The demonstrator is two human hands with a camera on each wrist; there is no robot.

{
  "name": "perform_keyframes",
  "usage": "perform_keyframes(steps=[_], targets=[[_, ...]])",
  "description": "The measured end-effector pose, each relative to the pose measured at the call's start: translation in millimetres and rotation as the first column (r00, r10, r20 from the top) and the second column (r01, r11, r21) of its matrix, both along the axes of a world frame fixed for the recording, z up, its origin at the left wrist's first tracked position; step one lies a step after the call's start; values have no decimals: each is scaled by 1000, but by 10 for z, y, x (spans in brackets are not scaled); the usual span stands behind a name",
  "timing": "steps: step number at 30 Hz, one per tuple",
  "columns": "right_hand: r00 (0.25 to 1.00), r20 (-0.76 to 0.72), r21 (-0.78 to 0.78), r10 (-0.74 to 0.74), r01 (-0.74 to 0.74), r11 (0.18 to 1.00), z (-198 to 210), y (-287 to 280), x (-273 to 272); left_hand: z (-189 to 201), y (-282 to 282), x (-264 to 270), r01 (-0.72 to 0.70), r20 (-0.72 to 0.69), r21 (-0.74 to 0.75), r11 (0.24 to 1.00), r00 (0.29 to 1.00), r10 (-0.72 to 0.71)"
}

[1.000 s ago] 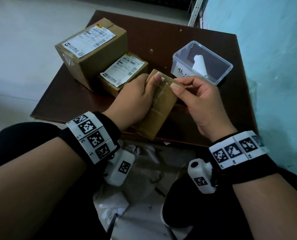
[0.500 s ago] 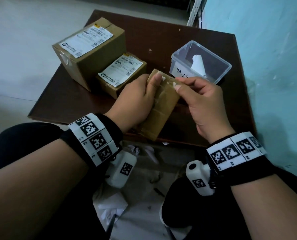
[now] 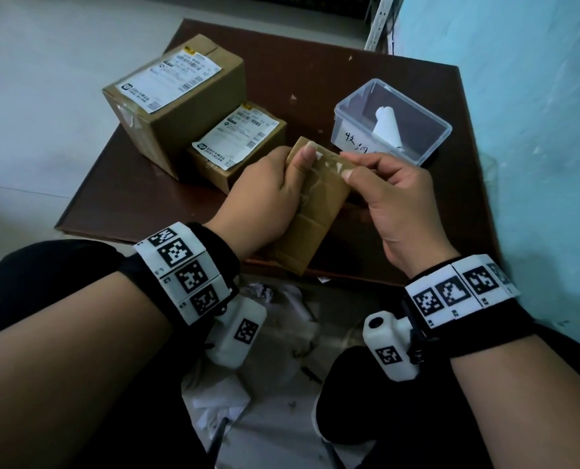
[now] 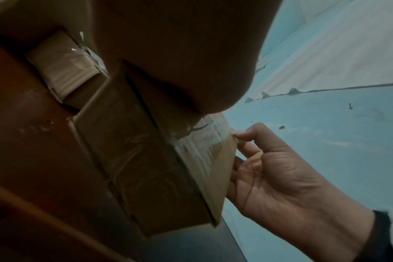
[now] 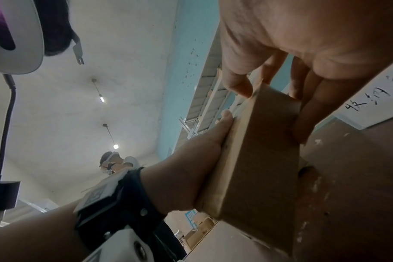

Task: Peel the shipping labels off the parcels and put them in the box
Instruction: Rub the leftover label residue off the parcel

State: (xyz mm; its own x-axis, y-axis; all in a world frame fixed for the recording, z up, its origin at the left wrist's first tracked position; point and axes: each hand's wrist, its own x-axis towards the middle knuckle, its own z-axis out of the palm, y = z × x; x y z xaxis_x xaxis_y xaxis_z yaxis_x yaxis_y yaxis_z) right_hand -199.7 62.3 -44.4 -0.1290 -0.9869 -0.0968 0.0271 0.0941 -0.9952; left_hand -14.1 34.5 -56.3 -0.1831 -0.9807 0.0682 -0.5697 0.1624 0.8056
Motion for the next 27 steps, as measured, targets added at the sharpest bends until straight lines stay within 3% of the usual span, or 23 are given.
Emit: perform_keyframes(steps=[13,19,27], targets=[[994,-95,-100,-62,53,994,-86,6,9,5,67,-28,20,-6,-13,1000,1000,-20],[996,9,19,87,-87,996,-20,-42,-52,18,45,4,-1,-6,28,1000,1000,1],[959,-252,-161,-132,93,983,-143,37,37,-55,159,-63,37,-43,32,999,998,-35]])
